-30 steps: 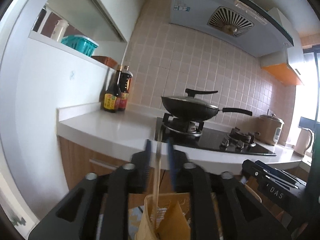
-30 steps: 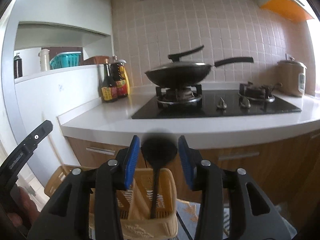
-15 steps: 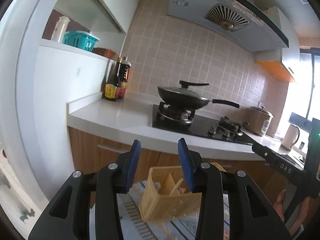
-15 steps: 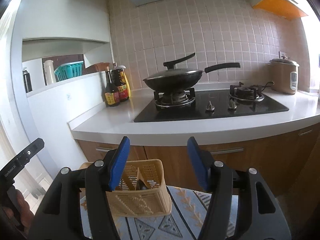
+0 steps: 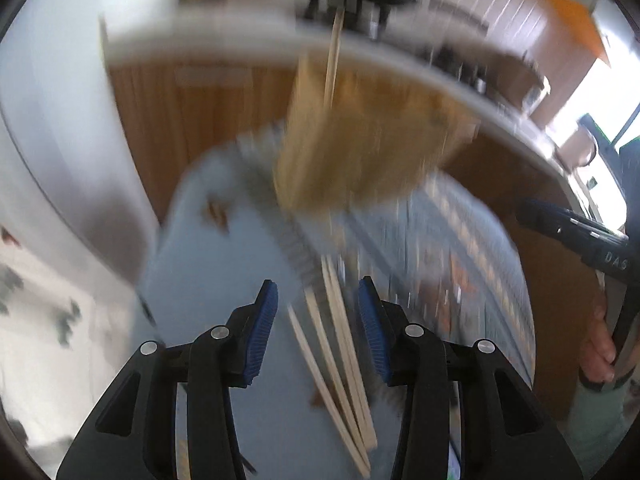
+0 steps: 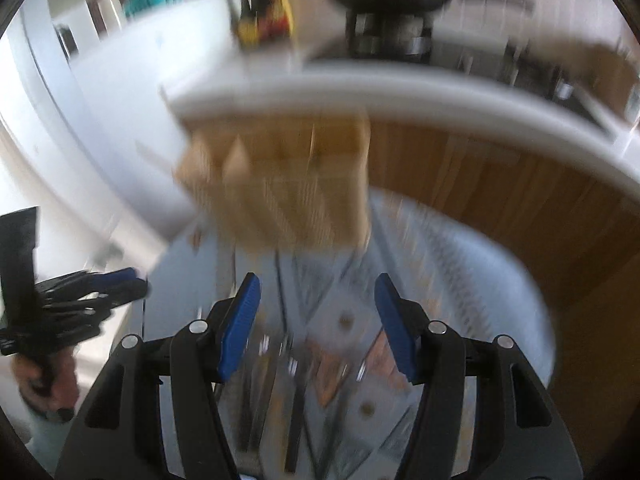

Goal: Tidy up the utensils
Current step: 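Grasp another chopstick with left gripper while right gripper grasps a clear plastic spoon, then carry the chopstick with left gripper while right gripper carries the clear spoon to the basket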

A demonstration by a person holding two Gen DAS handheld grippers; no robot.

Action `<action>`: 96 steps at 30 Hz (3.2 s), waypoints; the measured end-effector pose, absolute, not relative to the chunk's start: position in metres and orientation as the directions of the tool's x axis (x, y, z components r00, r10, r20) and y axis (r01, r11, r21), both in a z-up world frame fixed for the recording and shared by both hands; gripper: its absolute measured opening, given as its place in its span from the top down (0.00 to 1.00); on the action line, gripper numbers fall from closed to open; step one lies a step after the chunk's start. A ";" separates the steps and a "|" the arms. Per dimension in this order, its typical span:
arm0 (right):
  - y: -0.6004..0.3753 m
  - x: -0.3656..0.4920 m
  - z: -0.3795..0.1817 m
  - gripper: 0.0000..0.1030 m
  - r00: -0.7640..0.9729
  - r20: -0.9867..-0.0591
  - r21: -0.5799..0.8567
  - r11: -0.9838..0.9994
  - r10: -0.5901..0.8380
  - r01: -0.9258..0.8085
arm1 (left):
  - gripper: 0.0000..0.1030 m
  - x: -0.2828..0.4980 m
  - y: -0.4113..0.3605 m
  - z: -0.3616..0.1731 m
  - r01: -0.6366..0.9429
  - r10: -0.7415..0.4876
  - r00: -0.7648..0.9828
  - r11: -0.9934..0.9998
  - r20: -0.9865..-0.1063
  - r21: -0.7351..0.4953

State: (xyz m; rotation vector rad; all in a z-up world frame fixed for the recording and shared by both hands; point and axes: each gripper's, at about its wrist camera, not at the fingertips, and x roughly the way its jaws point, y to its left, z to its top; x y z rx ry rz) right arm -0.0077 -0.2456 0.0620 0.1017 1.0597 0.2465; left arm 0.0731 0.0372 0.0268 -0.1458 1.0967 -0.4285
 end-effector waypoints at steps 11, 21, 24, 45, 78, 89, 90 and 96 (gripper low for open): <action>-0.220 -0.009 -0.042 0.58 0.155 -0.953 0.234 0.959 0.259 -0.162 | 0.72 0.071 0.017 -0.043 0.261 -0.269 0.274 0.945 -0.923 -0.198; -0.199 -0.013 -0.062 0.58 0.143 -0.969 0.173 0.964 0.203 -0.200 | 0.74 0.068 -0.001 -0.039 0.297 -0.193 0.304 0.950 -0.933 -0.100; -0.185 -0.012 -0.064 0.58 0.154 -0.974 0.134 0.967 0.169 -0.217 | 0.77 0.069 -0.002 -0.036 0.310 -0.171 0.303 0.948 -0.938 -0.072; -0.164 -0.008 -0.062 0.71 0.208 -0.977 -0.004 0.976 0.042 -0.217 | 0.97 0.061 -0.024 -0.032 0.354 -0.085 0.350 0.934 -0.933 0.048; -0.230 -0.003 0.162 0.72 0.840 -0.525 0.071 0.990 0.141 -0.121 | 0.97 0.040 -0.004 0.194 0.353 -0.381 0.924 0.858 -0.004 -0.373; -0.243 0.025 0.178 0.72 0.975 -0.223 0.024 1.000 -0.010 0.016 | 0.96 0.077 -0.040 0.180 0.215 -0.182 0.975 0.923 0.130 -0.320; -0.243 0.029 0.172 0.72 0.980 -0.196 0.020 1.000 -0.020 0.024 | 0.96 0.084 -0.041 0.175 0.201 -0.172 0.978 0.923 0.117 -0.328; -0.232 0.048 0.145 0.72 0.980 -0.195 -0.019 0.999 -0.040 0.037 | 0.96 0.102 -0.051 0.155 0.149 -0.123 0.987 0.939 0.103 -0.311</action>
